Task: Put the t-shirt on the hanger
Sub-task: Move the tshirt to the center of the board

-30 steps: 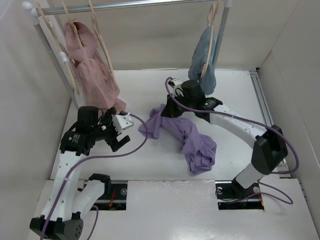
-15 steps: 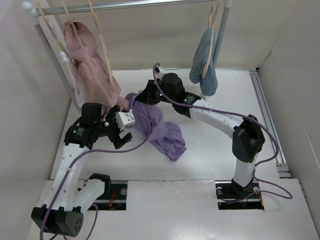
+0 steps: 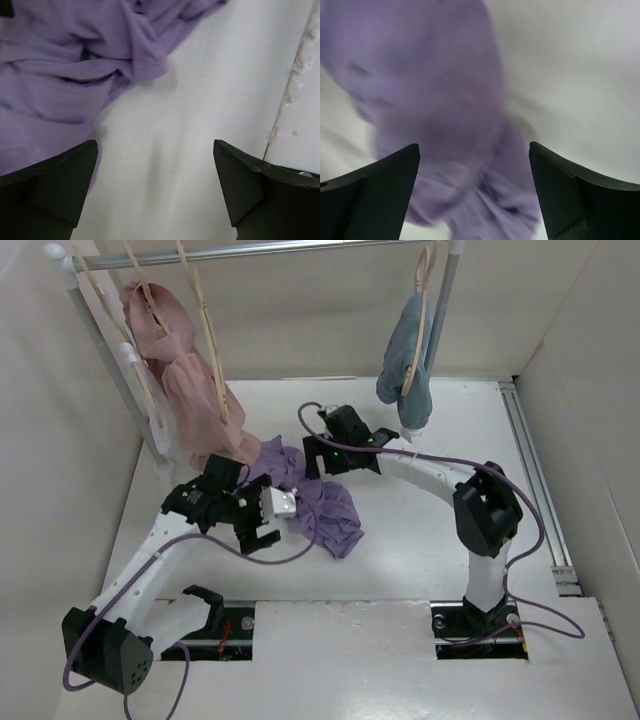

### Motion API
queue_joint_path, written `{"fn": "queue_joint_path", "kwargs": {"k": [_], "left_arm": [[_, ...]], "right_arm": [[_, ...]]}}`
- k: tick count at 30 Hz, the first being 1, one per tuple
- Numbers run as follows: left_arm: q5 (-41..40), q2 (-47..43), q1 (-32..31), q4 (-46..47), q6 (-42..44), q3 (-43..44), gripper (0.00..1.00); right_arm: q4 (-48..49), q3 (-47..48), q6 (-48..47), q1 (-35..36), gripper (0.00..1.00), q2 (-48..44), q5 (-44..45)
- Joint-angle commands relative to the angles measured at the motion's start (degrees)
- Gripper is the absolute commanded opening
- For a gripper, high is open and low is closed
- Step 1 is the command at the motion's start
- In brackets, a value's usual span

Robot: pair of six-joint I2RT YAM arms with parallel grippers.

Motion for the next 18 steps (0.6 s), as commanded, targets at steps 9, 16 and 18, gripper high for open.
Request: {"fn": "queue_joint_path", "kwargs": {"k": [9,16,18], "left_arm": [[-19.8,-1.4,-25.3,23.3,-12.0,-11.8,1.00],[-14.7,10.3,-29.9,43.6,-3.9,-12.5,0.66],[-12.3,13.7,-31.3,44.4,0.0,-10.0,0.74]], "right_arm": [[1.2,-12.9,-15.4,-7.1,0.70,-8.1,-17.8],[6.3,-9.9,-17.6,-9.2,0.77,-2.6,-30.9],[6.3,-5.0,-18.6,-9.2,0.80,1.0,-32.5]]}}
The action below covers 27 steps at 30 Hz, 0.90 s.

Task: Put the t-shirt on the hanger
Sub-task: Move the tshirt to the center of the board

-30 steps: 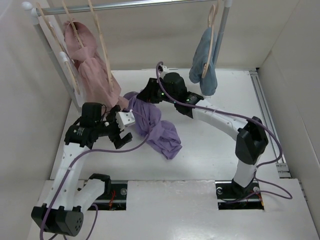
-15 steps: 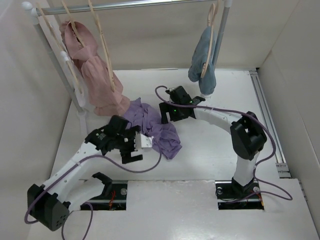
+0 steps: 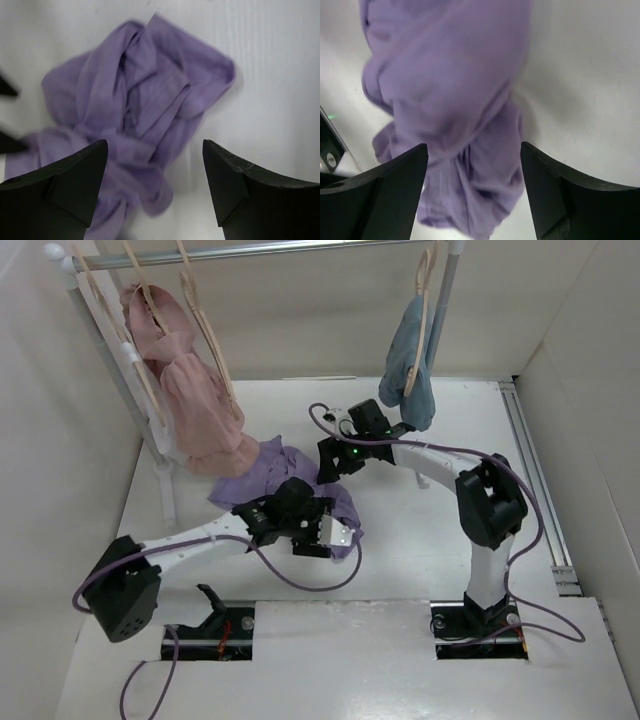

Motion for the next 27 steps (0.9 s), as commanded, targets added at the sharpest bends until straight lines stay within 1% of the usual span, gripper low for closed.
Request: {"fn": "queue_joint_path", "kwargs": {"k": [1,2,3,5,6,7,8,9,11,12,13,14,15,16,17,18,19,20,21,22,23,24,25,26,27], "left_arm": [[6.6,5.9,-2.6,9.1,7.0,2.6,0.75],[8.0,7.3,-3.4,9.1,10.5,3.1,0.79],[8.9,8.8,-3.4,9.1,12.1,3.1,0.81],[9.4,14.0,-4.1,9.7,13.7,5.1,0.89],[8.4,18.3,-4.6,9.1,15.3,6.9,0.95],[6.9,18.3,-4.6,9.1,16.2,7.8,0.96],[4.9,21.8,-4.6,8.6,17.0,8.5,0.96],[4.0,23.1,-4.6,8.6,17.0,9.0,0.96],[3.4,24.5,-4.6,9.7,19.2,9.0,0.87],[2.9,24.5,-4.6,9.7,19.2,8.5,0.75],[2.4,24.5,-5.3,9.7,19.8,8.5,0.58],[2.4,24.5,-5.3,8.3,19.8,9.0,0.41],[2.4,24.5,-5.3,4.9,19.8,9.0,0.00],[2.4,23.8,-5.3,3.1,18.9,9.8,0.00],[2.4,22.8,-5.3,0.7,18.8,9.8,0.00],[2.9,20.3,-4.6,-5.6,18.8,10.4,0.00],[3.4,18.5,-3.9,-8.5,20.9,10.4,0.00],[4.1,16.6,-2.9,-11.5,22.2,10.4,0.00],[4.8,14.3,-1.6,-14.8,24.0,9.8,0.00],[6.1,9.1,1.6,-21.6,26.6,9.8,0.00],[6.1,6.3,3.1,-24.8,31.5,9.0,0.00],[6.1,3.5,4.3,-27.7,33.6,9.0,0.00],[5.5,1.0,5.3,-30.5,35.4,8.3,0.00],[3.5,-3.1,6.5,-35.8,37.3,8.3,0.00],[2.2,-4.6,6.5,-38.2,40.0,7.8,0.00]], "right_arm": [[4.6,7.8,-3.7,-0.3,0.80,4.9,-7.1],[4.1,9.3,-3.7,-0.3,0.80,6.3,-7.8],[4.1,12.1,-3.7,-0.3,0.80,9.2,-8.6],[4.1,13.9,-3.7,-0.3,0.80,11.7,-10.3],[3.3,14.5,-3.7,-0.3,0.80,13.3,-10.3],[3.3,14.5,-3.7,0.2,0.80,13.3,-10.3],[2.7,14.5,-3.7,0.3,0.80,13.8,-8.8],[2.7,14.5,-3.7,0.3,0.78,13.8,-8.3],[3.2,12.0,-3.7,-0.4,0.66,13.1,-8.3],[4.6,11.2,-3.2,-0.4,0.57,13.1,-8.8],[5.2,10.0,-3.2,-1.0,0.47,12.5,-8.8],[5.2,9.5,-2.6,-1.6,0.24,11.9,-9.4],[6.6,8.9,-1.8,-1.6,0.12,11.9,-9.4],[7.4,7.4,-1.8,-2.9,0.01,10.9,-9.4],[8.1,6.1,-0.2,-3.4,0.00,9.3,-9.4],[8.8,4.9,0.4,-4.1,0.00,8.2,-8.7],[8.8,3.6,1.1,-5.5,0.00,6.9,-5.9],[8.8,0.3,1.8,-6.2,0.00,5.4,-3.9],[8.8,-1.9,2.3,-6.9,0.00,1.7,-1.8],[8.8,-3.9,2.3,-7.6,0.00,-0.3,2.5],[8.0,-6.0,2.3,-8.5,0.00,-2.4,4.8],[7.0,-9.8,2.3,-8.5,0.00,-4.5,7.5],[6.2,-11.8,1.4,-8.5,0.00,-8.7,9.9],[4.7,-13.6,0.9,-8.5,0.00,-10.9,13.4],[3.9,-17.1,0.9,-8.5,0.00,-12.8,15.1]]}}
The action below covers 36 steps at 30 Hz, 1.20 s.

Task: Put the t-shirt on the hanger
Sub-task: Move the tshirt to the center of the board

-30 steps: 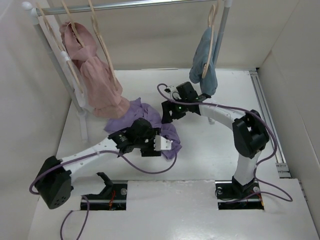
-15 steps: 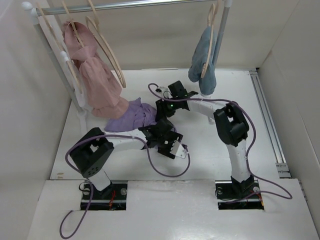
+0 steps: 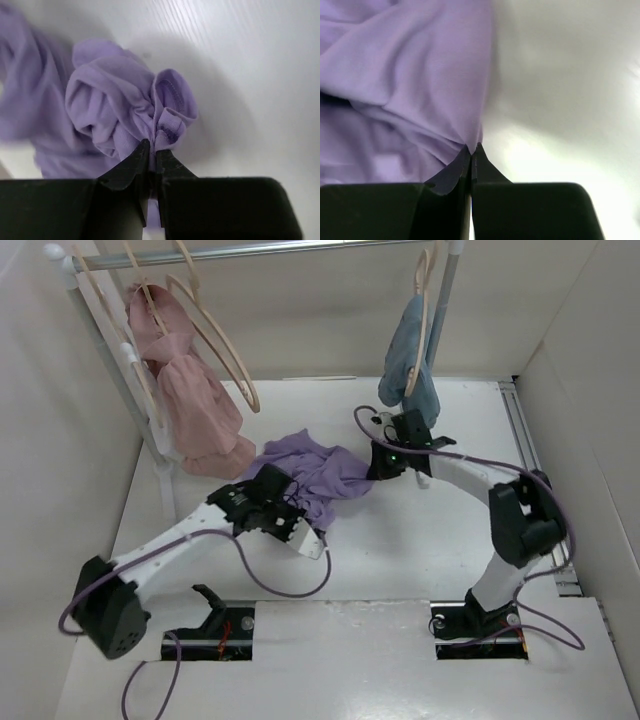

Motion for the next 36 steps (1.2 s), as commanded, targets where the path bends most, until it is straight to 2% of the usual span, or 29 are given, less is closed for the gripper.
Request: {"fn": "queue_joint_path", "kwargs": {"k": [1,5,8,11,12,13,15,16,18,20,22,26,30,32,33,34,36], "left_arm": [[-2.2,-7.4,1.7,-19.3,9.9,-1.0,0.00],[-3.7,-8.9,4.0,-28.4,9.9,1.0,0.00],[-5.0,-9.4,5.5,-31.1,11.3,1.1,0.00],[-13.0,-10.6,7.1,-32.5,14.1,-1.2,0.00],[-15.6,-11.3,9.3,-32.5,15.2,-3.2,0.00],[-20.1,-11.3,11.0,-32.5,17.3,-3.9,0.00],[-22.9,-11.9,15.2,-33.0,20.3,-4.0,0.00],[-24.5,-11.9,19.9,-33.0,21.8,-4.0,0.00],[-26.6,-12.4,24.2,-33.0,26.7,-4.0,0.00],[-28.2,-13.0,26.5,-33.0,27.4,-4.7,0.00],[-26.6,-14.2,26.5,-33.0,26.5,-4.7,0.34],[-15.3,-17.2,26.5,-33.0,24.2,0.0,1.00],[-3.6,-16.3,26.5,-31.6,21.6,4.7,1.00],[0.0,-14.7,26.5,-29.9,19.0,6.1,1.00],[1.3,-12.7,24.7,-27.9,16.2,6.2,1.00],[1.8,-11.4,23.1,-22.4,8.5,6.2,1.00],[0.2,-8.5,20.3,-17.8,4.6,4.5,1.00]], "right_arm": [[-2.2,-6.2,-1.1,0.6,0.00,-10.4,10.7],[-7.0,-13.9,-1.1,0.6,0.00,-19.7,11.3],[-12.1,-17.4,-1.8,1.3,0.00,-25.8,13.1],[-19.1,-20.1,0.2,4.0,0.00,-31.7,16.7],[-19.1,-20.1,0.3,5.2,0.00,-33.2,16.7],[-19.1,-20.1,1.0,6.1,0.00,-34.1,13.2],[-21.0,-18.6,3.2,5.1,0.00,-33.4,9.9],[-24.1,-17.9,3.2,4.3,0.00,-32.4,8.1],[-26.7,-16.8,4.6,3.2,0.03,-29.3,8.1],[-28.8,-16.3,4.6,3.2,0.56,-27.8,9.7],[-28.8,-15.8,5.1,3.2,1.00,-27.8,11.3],[-26.2,-15.1,7.4,2.0,1.00,-32.9,14.0],[-16.8,-15.6,8.2,1.5,0.90,-34.3,11.2],[-12.7,-17.0,8.2,1.5,0.84,-31.2,9.7],[-11.0,-17.0,8.2,1.5,0.81,-29.8,9.2],[-8.2,-17.0,7.5,1.5,0.81,-28.4,8.1],[-5.2,-17.0,6.2,2.4,0.78,-24.2,7.4]]}}
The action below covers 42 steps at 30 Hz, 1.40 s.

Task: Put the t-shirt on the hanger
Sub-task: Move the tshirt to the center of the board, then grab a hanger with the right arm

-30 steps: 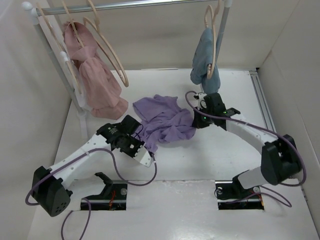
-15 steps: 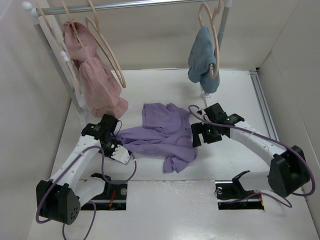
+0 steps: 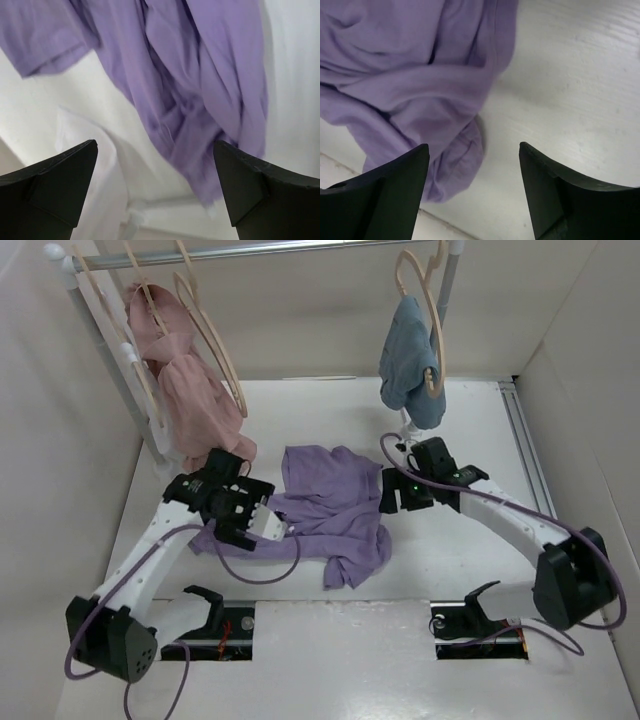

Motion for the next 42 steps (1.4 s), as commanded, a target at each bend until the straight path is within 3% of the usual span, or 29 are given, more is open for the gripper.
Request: {"fn": "queue_joint_path", "kwargs": {"k": [1,4,6,8,10,11,14,16,19,27,29,30,31,32,35,36,37,39,40,42], "left_arm": [[4.4,5.8,-3.6,10.7,-10.2,-1.5,1.00],[4.4,8.2,-4.2,18.1,-12.9,-6.2,1.00],[-0.4,9.9,-5.0,24.2,-12.9,-9.2,1.00],[-5.3,13.7,-5.6,27.6,-11.3,-12.7,0.99],[-7.1,16.0,-5.0,27.6,-10.2,-13.4,0.95],[-7.1,16.8,-3.7,25.2,-8.5,-13.4,0.91],[-5.7,16.8,-1.4,19.2,-4.9,-12.8,0.87],[-5.7,14.4,-0.8,13.1,-1.5,-13.4,0.66],[-7.3,10.4,-0.8,8.6,2.0,-16.6,0.47],[-6.2,0.9,-0.8,5.6,3.6,-20.5,0.46],[-6.2,0.2,-0.8,5.0,3.5,-20.5,0.46],[-6.2,-0.3,-0.8,4.5,3.5,-20.5,0.48],[-6.2,-0.3,-0.8,4.5,3.5,-19.9,0.48],[-5.6,-0.8,-0.8,3.7,3.5,-19.2,0.48],[-5.6,-1.4,-0.8,3.0,4.2,-17.1,0.56],[-4.1,-2.2,-0.8,4.1,1.1,-16.3,0.72],[-3.1,-2.7,-0.8,5.8,-1.8,-15.4,0.76],[-0.7,-4.7,-0.8,12.2,-8.8,-13.0,0.80],[2.1,-5.6,-0.8,14.3,-16.2,-12.3,0.81],[5.1,-8.0,-0.8,17.7,-21.9,-11.7,0.83]], "right_arm": [[12.6,0.9,-0.7,1.2,0.76,5.5,-2.5],[14.7,1.6,-2.3,1.7,0.71,10.6,-3.1],[16.4,3.0,-4.1,1.7,0.71,13.2,-4.4],[17.9,4.3,-6.2,1.7,0.60,17.3,-7.0],[17.3,5.6,-6.7,1.7,0.35,21.0,-7.6],[16.5,6.4,-6.7,1.2,0.02,21.7,-7.7],[14.0,2.6,-4.2,-2.1,0.00,18.9,-7.7],[12.8,-3.3,-2.2,-6.4,0.00,14.3,-7.2],[6.7,-6.4,-1.4,-9.4,0.00,6.2,-3.6],[-1.2,-8.5,-2.1,-10.8,0.00,5.0,-9.2],[-2.4,-9.3,-2.6,-10.8,0.14,4.2,-9.8],[-2.4,-9.8,-2.6,-10.8,0.25,4.2,-9.8],[-3.0,-9.8,-3.3,-10.8,0.48,3.5,-10.5],[-3.0,-9.8,-4.0,-10.8,0.61,3.5,-10.5],[-4.8,-6.9,-4.5,-10.8,0.84,0.9,-12.0],[-4.8,-5.3,-4.5,-10.1,0.87,-0.3,-11.4],[-4.8,-4.5,-5.0,-9.4,0.89,-1.7,-10.3],[-5.4,-2.8,-5.1,-7.3,1.00,-6.6,-6.9],[-5.4,-2.1,-5.1,-3.9,1.00,-8.3,-2.2],[-5.4,-1.5,-5.1,0.3,1.00,-12.3,2.6]]}}
